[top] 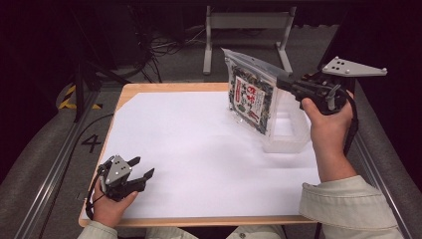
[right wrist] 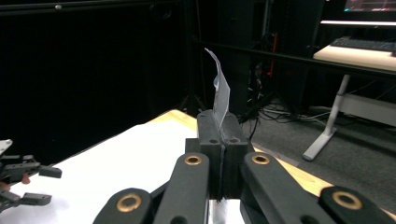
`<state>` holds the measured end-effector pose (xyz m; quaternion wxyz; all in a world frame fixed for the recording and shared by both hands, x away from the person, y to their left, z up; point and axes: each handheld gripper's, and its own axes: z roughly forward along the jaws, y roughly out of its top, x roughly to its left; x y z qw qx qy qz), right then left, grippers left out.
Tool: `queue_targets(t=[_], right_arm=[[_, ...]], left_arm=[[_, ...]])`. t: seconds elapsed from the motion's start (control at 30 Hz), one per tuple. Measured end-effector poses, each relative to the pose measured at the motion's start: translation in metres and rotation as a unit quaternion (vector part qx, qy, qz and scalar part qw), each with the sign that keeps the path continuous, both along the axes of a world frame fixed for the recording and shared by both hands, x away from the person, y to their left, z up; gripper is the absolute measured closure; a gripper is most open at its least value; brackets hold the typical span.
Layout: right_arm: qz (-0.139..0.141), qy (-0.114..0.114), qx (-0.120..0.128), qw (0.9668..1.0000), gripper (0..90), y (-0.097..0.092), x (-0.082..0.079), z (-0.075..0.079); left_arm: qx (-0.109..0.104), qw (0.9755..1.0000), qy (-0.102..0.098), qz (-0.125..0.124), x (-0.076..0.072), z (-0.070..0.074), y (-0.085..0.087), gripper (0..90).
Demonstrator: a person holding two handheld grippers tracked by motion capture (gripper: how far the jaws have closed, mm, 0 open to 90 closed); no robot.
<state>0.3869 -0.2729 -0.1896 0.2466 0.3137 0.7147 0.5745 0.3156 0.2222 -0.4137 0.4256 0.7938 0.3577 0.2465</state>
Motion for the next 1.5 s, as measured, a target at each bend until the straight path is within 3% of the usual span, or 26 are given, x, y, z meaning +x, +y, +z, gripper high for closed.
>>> queue_targets(t=[0.33, 0.97, 1.27, 1.5], right_arm=[[-0.025, -0.024, 0.005, 0.9994, 89.7, -0.023, 0.005, 0.006], [-0.07, -0.044, 0.013, 0.9965, 89.8, -0.054, 0.018, 0.016], [-0.087, -0.043, 0.005, 0.9953, 89.8, -0.062, 0.028, 0.014], [-0.102, -0.051, -0.018, 0.9933, 89.8, -0.064, 0.033, 0.01]], left_arm=[[-0.001, 1.0, 0.001, 0.0, 0.0, 0.0, 0.0, 38.3], [-0.004, 1.0, 0.002, 0.001, 0.001, -0.001, 0.0, 38.1], [-0.004, 1.0, 0.002, 0.001, 0.001, -0.001, 0.001, 38.1], [-0.004, 1.0, 0.003, 0.001, 0.001, -0.001, 0.0, 38.0]])
